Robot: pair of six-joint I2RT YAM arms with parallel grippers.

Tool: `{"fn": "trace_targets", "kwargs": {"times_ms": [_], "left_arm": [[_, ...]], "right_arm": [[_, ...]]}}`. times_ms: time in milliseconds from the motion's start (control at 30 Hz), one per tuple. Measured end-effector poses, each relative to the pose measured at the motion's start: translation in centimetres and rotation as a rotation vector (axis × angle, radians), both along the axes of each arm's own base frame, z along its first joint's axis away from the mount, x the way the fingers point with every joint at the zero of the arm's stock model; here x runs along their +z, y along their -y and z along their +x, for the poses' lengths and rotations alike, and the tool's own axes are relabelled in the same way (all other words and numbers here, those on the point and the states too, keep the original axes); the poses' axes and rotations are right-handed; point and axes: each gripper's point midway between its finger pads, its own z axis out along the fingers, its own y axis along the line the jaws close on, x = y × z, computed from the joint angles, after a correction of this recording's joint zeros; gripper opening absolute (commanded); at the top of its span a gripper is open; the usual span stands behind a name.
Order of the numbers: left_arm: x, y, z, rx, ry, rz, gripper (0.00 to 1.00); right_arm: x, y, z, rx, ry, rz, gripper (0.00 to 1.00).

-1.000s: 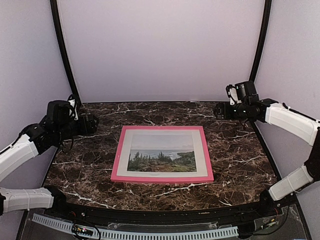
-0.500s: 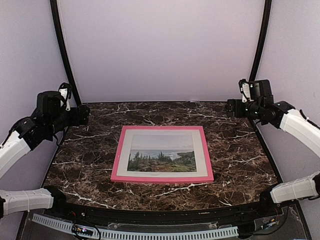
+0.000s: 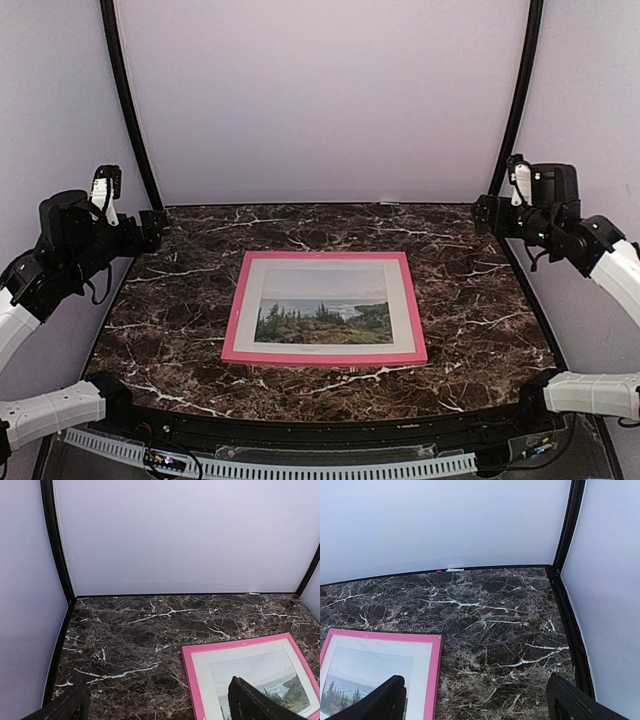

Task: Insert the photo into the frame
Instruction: Reset both arms

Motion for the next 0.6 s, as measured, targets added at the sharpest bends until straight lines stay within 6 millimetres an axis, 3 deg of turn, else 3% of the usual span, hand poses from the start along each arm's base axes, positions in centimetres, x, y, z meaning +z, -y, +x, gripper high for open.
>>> {"fn": "trace_targets", "kwargs": {"times_ms": [300, 600], "left_arm": [[-2.2, -0.6, -1.0, 0.004, -0.005, 0.024, 0.99], [-2.2, -1.3, -2.2, 0.001, 0.053, 0.046, 0.99]], "right_arm": [[-1.1, 0.7, -1.7, -0.004, -0.015, -0.005, 0.99], [-1.9, 1.1, -3.1, 0.017, -0.002, -0.029, 0.99]]}}
